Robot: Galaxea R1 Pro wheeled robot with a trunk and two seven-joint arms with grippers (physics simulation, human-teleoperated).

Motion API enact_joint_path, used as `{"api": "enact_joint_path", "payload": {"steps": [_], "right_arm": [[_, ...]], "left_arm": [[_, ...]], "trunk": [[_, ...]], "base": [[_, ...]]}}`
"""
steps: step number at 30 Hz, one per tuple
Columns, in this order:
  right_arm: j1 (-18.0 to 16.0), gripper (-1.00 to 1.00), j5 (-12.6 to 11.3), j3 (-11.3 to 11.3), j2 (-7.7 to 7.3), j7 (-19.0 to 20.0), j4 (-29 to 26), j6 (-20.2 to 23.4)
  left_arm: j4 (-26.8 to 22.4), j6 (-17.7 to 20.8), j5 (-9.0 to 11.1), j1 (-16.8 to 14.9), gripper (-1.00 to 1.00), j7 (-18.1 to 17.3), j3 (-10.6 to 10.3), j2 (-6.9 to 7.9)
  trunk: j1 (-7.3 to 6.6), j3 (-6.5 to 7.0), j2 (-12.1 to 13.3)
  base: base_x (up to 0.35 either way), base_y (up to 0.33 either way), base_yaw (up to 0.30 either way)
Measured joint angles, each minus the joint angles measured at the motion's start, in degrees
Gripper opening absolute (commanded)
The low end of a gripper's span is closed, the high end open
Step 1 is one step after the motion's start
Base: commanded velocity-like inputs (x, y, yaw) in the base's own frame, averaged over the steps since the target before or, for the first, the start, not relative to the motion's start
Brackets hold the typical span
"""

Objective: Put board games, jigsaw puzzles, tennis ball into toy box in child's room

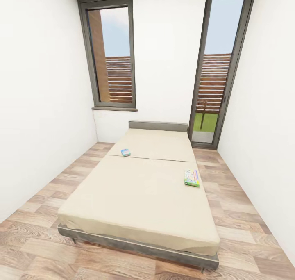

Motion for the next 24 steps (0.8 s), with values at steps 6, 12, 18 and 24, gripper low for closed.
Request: {"api": "enact_joint_path", "payload": {"steps": [6,12,18,24], "right_arm": [[0.0,1.0,0.0,0.0,0.0,0.0,0.0,0.0],[0.0,1.0,-0.1,0.0,0.0,0.0,0.0,0.0],[0.0,1.0,-0.1,0.0,-0.03,0.0,0.0,0.0],[0.0,1.0,-0.1,0.0,-0.08,0.0,0.0,0.0]], "left_arm": [[0.0,-0.1,0.1,0.0,1.0,0.0,0.1,0.0],[0.0,-0.2,0.1,0.0,1.0,0.0,0.2,0.0],[0.0,-0.4,0.0,0.0,1.0,0.0,0.1,0.05],[0.0,-0.8,-0.1,0.0,1.0,0.0,0.1,0.08]], "trunk": [[0.0,0.0,0.0],[-1.09,0.89,2.0],[-2.41,1.97,4.4],[-3.73,3.05,6.8]], "base": [[0.0,0.0,0.001],[0.0,0.0,0.0],[0.0,0.0,0.0],[0.0,0.0,0.0]]}}
